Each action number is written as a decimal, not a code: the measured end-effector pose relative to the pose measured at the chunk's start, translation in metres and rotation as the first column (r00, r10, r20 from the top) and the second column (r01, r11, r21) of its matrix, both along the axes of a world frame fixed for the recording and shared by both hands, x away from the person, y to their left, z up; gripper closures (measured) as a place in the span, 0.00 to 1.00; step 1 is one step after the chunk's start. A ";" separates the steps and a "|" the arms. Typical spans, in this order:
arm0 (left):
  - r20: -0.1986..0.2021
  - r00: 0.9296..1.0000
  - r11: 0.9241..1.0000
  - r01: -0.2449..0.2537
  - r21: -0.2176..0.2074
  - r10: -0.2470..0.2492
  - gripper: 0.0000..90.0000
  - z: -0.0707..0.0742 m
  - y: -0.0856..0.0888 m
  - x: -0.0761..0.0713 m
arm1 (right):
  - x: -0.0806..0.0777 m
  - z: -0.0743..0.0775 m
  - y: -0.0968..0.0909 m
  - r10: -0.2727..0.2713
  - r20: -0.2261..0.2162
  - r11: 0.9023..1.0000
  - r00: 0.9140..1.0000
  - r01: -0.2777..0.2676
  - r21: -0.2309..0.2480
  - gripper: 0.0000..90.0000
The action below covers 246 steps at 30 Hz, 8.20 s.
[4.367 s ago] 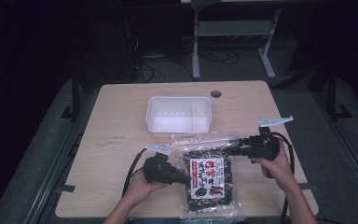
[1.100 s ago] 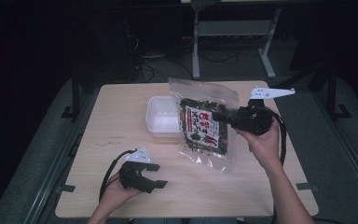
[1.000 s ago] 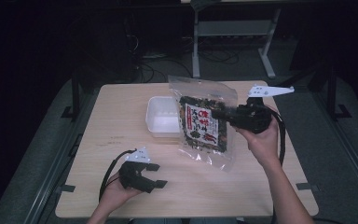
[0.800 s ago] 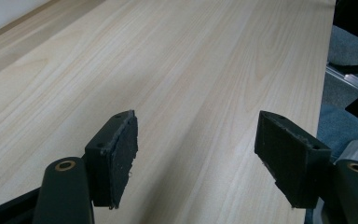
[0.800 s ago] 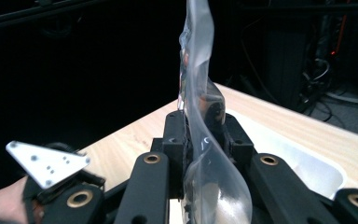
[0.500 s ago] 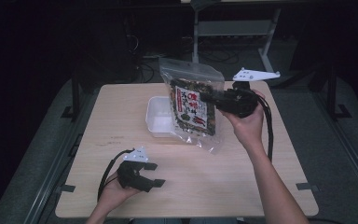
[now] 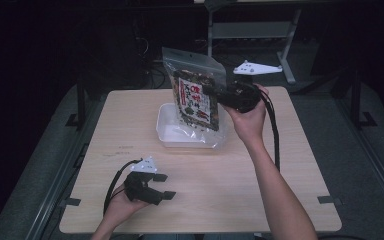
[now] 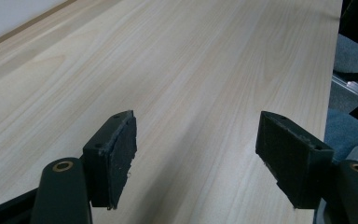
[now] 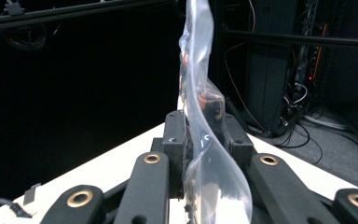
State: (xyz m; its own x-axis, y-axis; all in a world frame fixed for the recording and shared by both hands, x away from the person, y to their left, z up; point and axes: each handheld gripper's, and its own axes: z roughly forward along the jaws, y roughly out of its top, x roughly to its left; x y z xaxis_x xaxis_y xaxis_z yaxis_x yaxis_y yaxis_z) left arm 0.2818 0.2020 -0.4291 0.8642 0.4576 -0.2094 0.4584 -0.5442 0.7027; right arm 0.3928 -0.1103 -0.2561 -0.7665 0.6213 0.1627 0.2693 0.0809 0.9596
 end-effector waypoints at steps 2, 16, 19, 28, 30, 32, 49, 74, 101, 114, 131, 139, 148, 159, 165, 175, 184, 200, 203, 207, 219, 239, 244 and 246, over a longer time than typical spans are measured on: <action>0.000 1.000 1.000 -0.003 -0.002 0.003 0.31 0.000 0.001 0.001 | 0.002 0.001 0.002 -0.004 0.002 1.000 1.000 0.004 -0.001 0.83; -0.007 1.000 1.000 -0.005 -0.009 0.005 0.31 -0.001 0.005 0.002 | 0.034 -0.012 0.037 -0.061 0.023 0.998 0.998 0.061 -0.030 0.83; -0.007 1.000 1.000 -0.007 -0.008 0.007 0.31 -0.001 0.005 0.002 | 0.041 -0.018 0.042 -0.070 0.030 0.997 0.997 0.071 -0.040 0.83; -0.015 1.000 1.000 -0.015 -0.018 0.015 0.31 -0.002 0.008 0.003 | 0.057 -0.042 0.059 -0.055 0.043 0.997 0.998 0.057 -0.048 0.83; -0.015 1.000 1.000 -0.018 -0.021 0.018 0.31 -0.002 0.008 0.003 | 0.058 -0.045 0.060 -0.056 0.041 0.997 0.998 0.057 -0.046 0.83; -0.014 1.000 1.000 -0.018 -0.024 0.018 0.30 -0.002 0.008 0.002 | 0.060 -0.052 0.063 -0.061 0.035 0.997 0.998 0.062 -0.047 0.83; -0.006 1.000 0.999 -0.026 -0.036 0.025 0.30 0.000 0.010 0.002 | 0.066 -0.094 0.066 -0.103 0.030 0.994 0.994 0.104 -0.031 0.82; -0.011 1.000 0.999 -0.026 -0.036 0.026 0.30 0.000 0.010 0.003 | 0.057 -0.107 0.049 -0.001 -0.062 0.996 0.998 -0.004 -0.089 0.80; -0.009 1.000 1.000 -0.017 -0.025 0.016 0.30 0.000 0.008 0.004 | 0.061 -0.103 0.030 -0.023 -0.102 0.994 0.995 0.012 -0.112 0.69; -0.004 1.000 1.000 -0.014 -0.010 0.014 0.29 -0.001 0.006 0.005 | 0.057 -0.100 0.018 0.002 -0.135 0.996 0.991 -0.013 -0.083 0.61; 0.004 1.000 1.000 -0.012 0.007 0.012 0.29 -0.001 0.005 0.005 | 0.043 -0.091 0.002 0.059 -0.170 0.996 0.984 -0.070 -0.057 0.51; 0.004 1.000 1.000 -0.010 -0.003 0.010 0.29 0.001 0.005 0.005 | 0.034 -0.096 -0.005 0.070 -0.186 0.997 0.980 -0.077 -0.031 0.47; 0.002 1.000 1.000 -0.010 -0.004 0.010 0.29 0.000 0.004 0.005 | 0.021 -0.101 -0.017 0.086 -0.217 0.994 0.972 -0.098 -0.048 0.44; 0.003 1.000 1.000 0.000 0.001 0.000 0.28 0.001 0.000 0.004 | 0.003 -0.100 -0.031 0.089 -0.229 0.993 0.969 -0.105 -0.059 0.43; 0.000 1.000 1.000 0.002 0.004 -0.002 0.28 0.000 -0.001 0.004 | -0.005 -0.106 -0.044 0.077 -0.247 0.994 0.966 -0.095 -0.061 0.42; 0.005 1.000 1.000 0.005 0.009 -0.005 0.27 0.000 -0.003 0.006 | -0.015 -0.112 -0.056 0.072 -0.274 0.994 0.959 -0.092 -0.061 0.41; 0.012 1.000 1.000 0.003 0.016 -0.003 0.26 0.001 -0.005 0.006 | -0.026 -0.117 -0.068 0.059 -0.295 0.995 0.954 -0.079 -0.057 0.39; 0.016 1.000 0.999 0.005 0.043 -0.005 0.26 -0.001 -0.005 0.006 | -0.048 -0.136 -0.094 0.035 -0.344 0.997 0.938 -0.056 -0.053 0.37; 0.018 1.000 0.999 0.004 0.043 -0.005 0.26 -0.001 -0.005 0.006 | -0.052 -0.139 -0.099 0.030 -0.358 0.997 0.933 -0.055 -0.060 0.36; 0.018 1.000 0.999 0.002 0.046 -0.002 0.26 -0.001 -0.005 0.006 | -0.059 -0.144 -0.107 0.023 -0.361 0.997 0.932 -0.046 -0.055 0.36; 0.013 1.000 0.999 0.001 0.050 -0.001 0.26 -0.002 -0.005 0.005 | -0.076 -0.155 -0.126 0.007 -0.390 0.999 0.921 -0.027 -0.047 0.35; 0.019 1.000 0.998 0.002 0.059 -0.004 0.26 -0.002 -0.006 0.005 | -0.106 -0.176 -0.134 0.011 -0.429 0.998 0.903 -0.038 -0.056 0.33; 0.018 1.000 0.998 0.001 0.058 -0.002 0.26 -0.002 -0.006 0.005 | -0.113 -0.179 -0.129 0.023 -0.438 0.996 0.898 -0.059 -0.067 0.33; 0.020 1.000 0.998 0.003 0.058 -0.004 0.26 -0.002 -0.007 0.005 | -0.116 -0.181 -0.126 0.028 -0.442 0.995 0.897 -0.065 -0.069 0.32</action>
State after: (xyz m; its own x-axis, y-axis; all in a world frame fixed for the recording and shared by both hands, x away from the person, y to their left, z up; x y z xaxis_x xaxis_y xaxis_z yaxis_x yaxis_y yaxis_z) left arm 0.2864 0.1953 -0.4314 0.8694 0.4657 -0.1654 0.4430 -0.5858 0.6787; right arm 0.2764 -0.2366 -0.4369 -0.6567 0.6115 0.4413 0.6564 0.1753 0.7338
